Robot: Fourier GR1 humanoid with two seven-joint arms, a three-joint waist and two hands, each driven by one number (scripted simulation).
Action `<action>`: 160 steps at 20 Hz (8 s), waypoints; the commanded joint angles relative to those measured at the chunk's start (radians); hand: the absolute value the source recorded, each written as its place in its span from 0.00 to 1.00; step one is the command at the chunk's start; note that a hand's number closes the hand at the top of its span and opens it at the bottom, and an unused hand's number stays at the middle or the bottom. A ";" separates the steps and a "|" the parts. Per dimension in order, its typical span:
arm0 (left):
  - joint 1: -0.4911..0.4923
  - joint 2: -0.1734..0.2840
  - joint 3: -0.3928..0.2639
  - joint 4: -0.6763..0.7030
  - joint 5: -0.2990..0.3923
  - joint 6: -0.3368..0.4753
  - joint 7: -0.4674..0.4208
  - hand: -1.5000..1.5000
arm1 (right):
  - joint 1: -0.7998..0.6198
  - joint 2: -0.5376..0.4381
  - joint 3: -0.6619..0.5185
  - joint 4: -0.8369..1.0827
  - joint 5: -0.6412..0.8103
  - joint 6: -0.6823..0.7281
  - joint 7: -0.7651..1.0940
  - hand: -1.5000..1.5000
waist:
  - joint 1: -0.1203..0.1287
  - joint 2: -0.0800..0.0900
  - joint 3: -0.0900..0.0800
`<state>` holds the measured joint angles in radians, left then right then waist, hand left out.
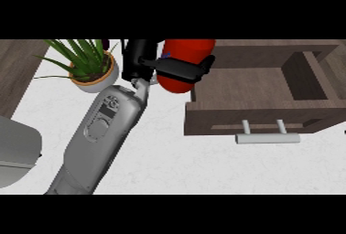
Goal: Pick up the can, place it into the drawer and close the drawer
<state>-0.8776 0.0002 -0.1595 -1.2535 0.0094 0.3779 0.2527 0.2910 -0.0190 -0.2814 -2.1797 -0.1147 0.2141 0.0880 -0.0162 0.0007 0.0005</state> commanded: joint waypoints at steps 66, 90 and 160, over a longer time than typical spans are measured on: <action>-0.538 0.000 -0.471 0.891 0.548 0.394 -0.318 0.00 | -0.199 -0.063 -0.006 0.081 0.012 0.005 0.038 0.00 | -0.108 0.030 0.003; -0.581 0.000 -0.473 0.806 0.692 0.480 -0.360 0.00 | -0.336 -0.250 0.246 0.064 0.769 -0.048 -0.064 0.00 | -0.029 0.013 0.000; 0.052 0.531 -0.450 -0.116 0.459 0.399 -0.008 0.00 | -1.447 -0.164 -0.043 1.913 1.255 -0.932 -0.257 0.00 | 0.122 0.035 0.004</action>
<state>-0.8414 0.5302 -0.6164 -1.3588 0.4726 0.7761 0.2452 -1.0757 -0.2222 -0.2649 -0.2591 1.2147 -0.7181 -0.1443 0.0755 0.0273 0.0026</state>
